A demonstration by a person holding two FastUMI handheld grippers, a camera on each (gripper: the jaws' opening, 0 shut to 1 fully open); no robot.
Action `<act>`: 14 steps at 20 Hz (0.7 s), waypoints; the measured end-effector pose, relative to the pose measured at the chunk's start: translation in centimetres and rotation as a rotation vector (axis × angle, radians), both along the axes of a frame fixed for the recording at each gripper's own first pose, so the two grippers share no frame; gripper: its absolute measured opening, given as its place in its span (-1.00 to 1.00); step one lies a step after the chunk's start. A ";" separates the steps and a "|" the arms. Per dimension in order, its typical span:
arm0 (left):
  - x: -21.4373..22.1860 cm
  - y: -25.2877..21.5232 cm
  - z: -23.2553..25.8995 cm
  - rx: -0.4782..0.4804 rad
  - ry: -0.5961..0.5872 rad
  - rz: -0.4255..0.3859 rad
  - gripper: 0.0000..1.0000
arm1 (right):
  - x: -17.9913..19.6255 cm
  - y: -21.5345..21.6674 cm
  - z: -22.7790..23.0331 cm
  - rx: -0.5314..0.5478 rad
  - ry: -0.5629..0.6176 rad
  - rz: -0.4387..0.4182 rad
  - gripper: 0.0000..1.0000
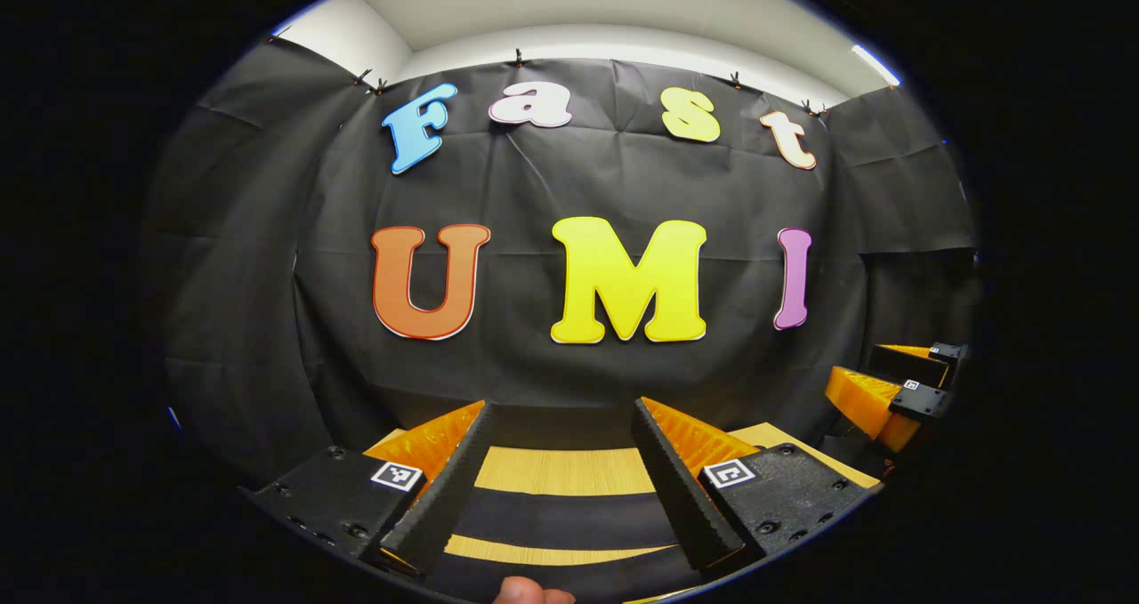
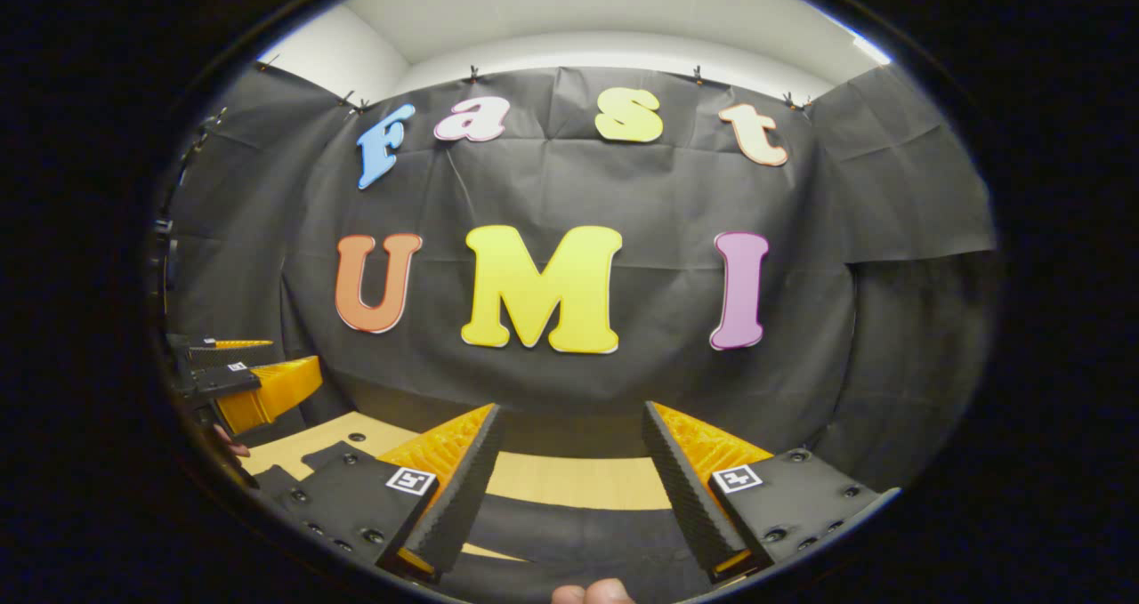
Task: Grasp the waist and the cuffs of the jeans and fold them to make the two legs overlap; first hold the waist and fold one-third of the jeans toward the cuffs, then hold the cuffs and fold the remaining one-third in the same direction to finish folding.
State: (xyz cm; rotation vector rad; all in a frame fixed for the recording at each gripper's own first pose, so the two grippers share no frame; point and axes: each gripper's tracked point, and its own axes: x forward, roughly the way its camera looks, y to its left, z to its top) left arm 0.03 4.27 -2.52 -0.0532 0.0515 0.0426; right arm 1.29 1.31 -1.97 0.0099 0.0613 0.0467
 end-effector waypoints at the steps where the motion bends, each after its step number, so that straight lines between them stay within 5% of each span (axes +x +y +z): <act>1: -0.2 1.4 -1.6 -0.024 0.038 0.026 0.99 | 0.1 -0.8 -1.2 0.004 0.038 0.002 0.86; 9: -5.5 14.0 -12.4 -0.099 0.324 0.245 0.97 | -1.5 -13.8 -9.5 -0.013 0.264 -0.160 0.86; 14: -12.3 18.1 -20.8 -0.449 0.575 0.396 0.94 | -4.7 -18.7 -16.2 0.166 0.505 -0.218 0.87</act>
